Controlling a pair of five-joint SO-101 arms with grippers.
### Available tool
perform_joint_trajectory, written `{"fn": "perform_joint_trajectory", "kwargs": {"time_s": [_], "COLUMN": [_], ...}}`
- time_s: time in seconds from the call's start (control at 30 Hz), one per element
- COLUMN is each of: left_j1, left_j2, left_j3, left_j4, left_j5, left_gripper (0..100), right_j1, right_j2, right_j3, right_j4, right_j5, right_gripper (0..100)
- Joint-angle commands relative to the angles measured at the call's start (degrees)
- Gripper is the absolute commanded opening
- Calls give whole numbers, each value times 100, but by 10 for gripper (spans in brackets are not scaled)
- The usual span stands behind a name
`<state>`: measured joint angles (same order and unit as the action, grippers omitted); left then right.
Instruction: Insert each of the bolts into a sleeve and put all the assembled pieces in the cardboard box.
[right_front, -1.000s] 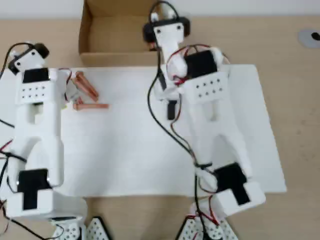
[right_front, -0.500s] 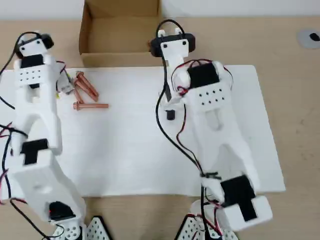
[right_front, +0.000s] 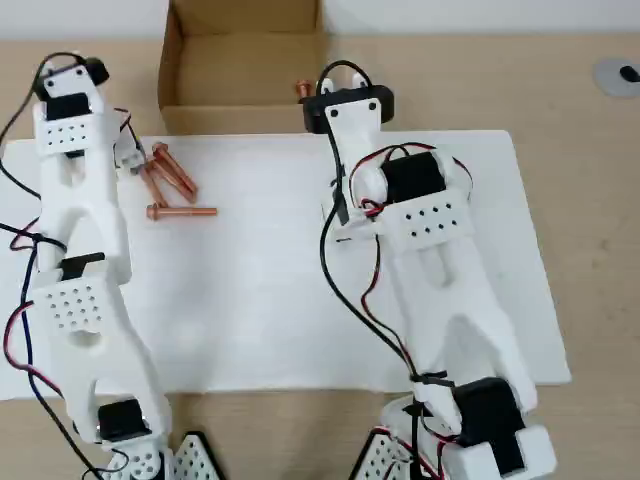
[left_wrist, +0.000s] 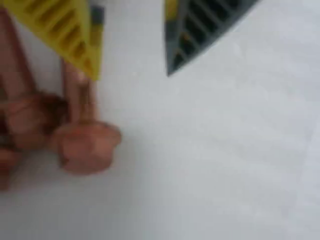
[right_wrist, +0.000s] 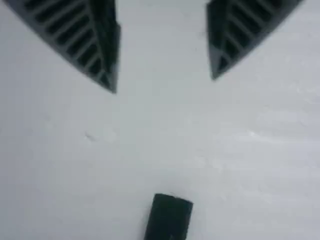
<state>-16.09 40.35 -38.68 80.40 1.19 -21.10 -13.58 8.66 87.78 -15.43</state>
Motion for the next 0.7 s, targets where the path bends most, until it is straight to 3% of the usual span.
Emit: {"fn": "perform_joint_trajectory", "kwargs": {"time_s": [0.0,0.3,0.67], "left_j1": [141,237,264], "left_j2": [-75,-66,-66], "left_j3": [-378,-352,510], "left_j4": [9,9,-747], "left_j5": [229,1292,1327], "left_gripper": [99,99,99], "right_j1": [75,75,84], "right_j2": [-251,-251,-259], "right_j3": [4,4,4], "right_j4": [-79,-79,-79], "right_j5": [62,62,62], "right_gripper": [160,160,160]}}
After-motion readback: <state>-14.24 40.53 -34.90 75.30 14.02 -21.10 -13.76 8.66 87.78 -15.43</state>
